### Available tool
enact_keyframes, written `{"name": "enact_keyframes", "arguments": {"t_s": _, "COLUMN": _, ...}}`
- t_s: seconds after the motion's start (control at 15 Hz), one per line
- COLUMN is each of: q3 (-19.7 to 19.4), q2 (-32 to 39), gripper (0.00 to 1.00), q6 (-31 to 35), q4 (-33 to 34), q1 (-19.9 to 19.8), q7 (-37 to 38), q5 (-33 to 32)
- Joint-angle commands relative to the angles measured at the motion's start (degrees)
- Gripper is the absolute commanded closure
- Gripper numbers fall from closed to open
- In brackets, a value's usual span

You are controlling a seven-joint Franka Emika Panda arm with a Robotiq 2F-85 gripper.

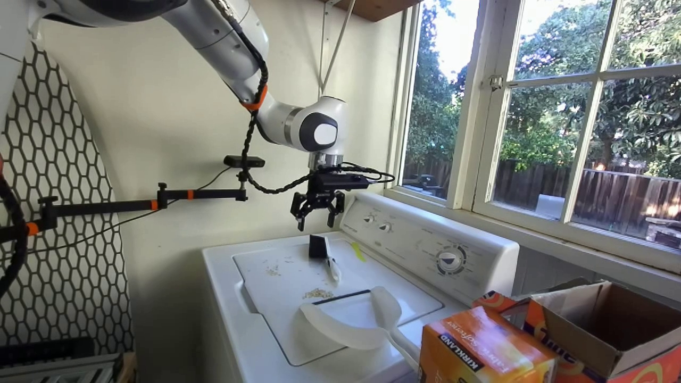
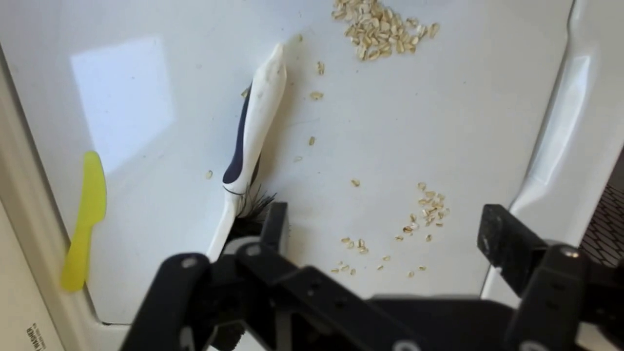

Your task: Use the small broom to sweep the objects on the dustpan

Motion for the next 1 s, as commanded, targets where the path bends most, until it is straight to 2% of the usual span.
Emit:
{"name": "enact_keyframes", "arguments": {"t_s": 0.0, "q3": 1.4, "q2": 0.0, "gripper": 0.00, "q6": 2.6, "q4": -1.0, "q1": -1.8, "q7": 1.9, "q5": 2.3}}
{"name": "enact_keyframes", "arguments": {"t_s": 0.27, "q3": 1.8, "q2": 2.5, "gripper": 0.00, "q6": 7.2, "q4": -1.0, "q1": -2.3, "q7": 6.8, "q5": 5.5}}
{"name": "enact_keyframes", "arguments": {"t_s": 0.93, "q3": 2.5, "q2": 12.8, "gripper": 0.00, "q6": 7.9, "q4": 4.9, "q1": -1.1, "q7": 11.9, "q5": 1.2}}
